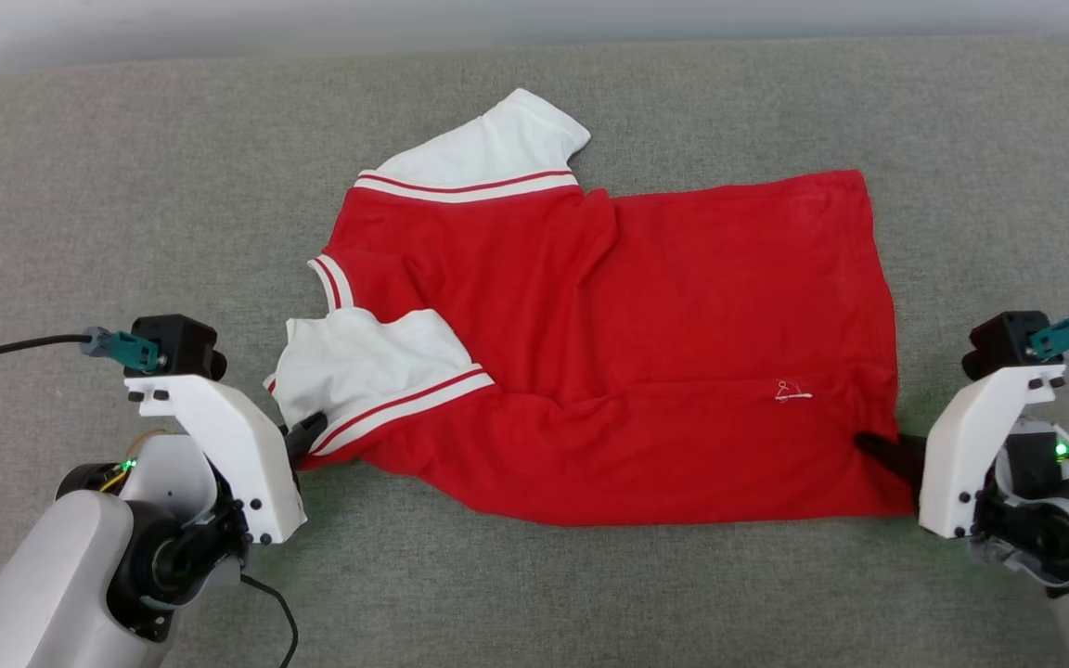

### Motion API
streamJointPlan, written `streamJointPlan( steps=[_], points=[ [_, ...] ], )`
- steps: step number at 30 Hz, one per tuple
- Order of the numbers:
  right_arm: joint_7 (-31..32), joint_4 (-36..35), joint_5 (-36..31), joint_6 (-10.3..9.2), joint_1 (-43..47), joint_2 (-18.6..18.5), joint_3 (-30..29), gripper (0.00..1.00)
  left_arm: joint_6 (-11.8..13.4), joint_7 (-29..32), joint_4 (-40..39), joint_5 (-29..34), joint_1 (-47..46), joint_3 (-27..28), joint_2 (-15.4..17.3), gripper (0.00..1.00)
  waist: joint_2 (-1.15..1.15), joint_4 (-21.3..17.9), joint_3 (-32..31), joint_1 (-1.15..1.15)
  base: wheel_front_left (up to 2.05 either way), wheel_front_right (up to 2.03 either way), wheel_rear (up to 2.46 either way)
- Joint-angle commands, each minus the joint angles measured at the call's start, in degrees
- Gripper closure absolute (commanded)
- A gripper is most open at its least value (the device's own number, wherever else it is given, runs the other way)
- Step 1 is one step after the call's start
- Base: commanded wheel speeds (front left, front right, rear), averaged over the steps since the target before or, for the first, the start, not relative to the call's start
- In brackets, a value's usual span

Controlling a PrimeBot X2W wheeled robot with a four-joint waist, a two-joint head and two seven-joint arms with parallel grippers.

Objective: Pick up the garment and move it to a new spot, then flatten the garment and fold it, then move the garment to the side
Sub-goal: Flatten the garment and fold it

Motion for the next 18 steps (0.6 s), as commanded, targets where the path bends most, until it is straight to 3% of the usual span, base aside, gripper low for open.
streamJointPlan(
  steps=[1,18],
  points=[
    [0.6,2.4,0.6,0.15,2.2,2.3,3.1,1.0,0.3,-0.1,-0.1,-0.2,0.8,0.1,0.1,1.0,0.0,-0.2,-0.5,-0.01,0.0,0.0,0.0],
    [-3.5,-3.6,1.5,0.13,3.7,-1.8,5.9,1.0,1.9,-2.6,-1.6,-0.8,9.4,0.5,1.1,1.0,0.0,-1.4,-14.4,-0.01,0.0,0.0,0.0]
  ],
)
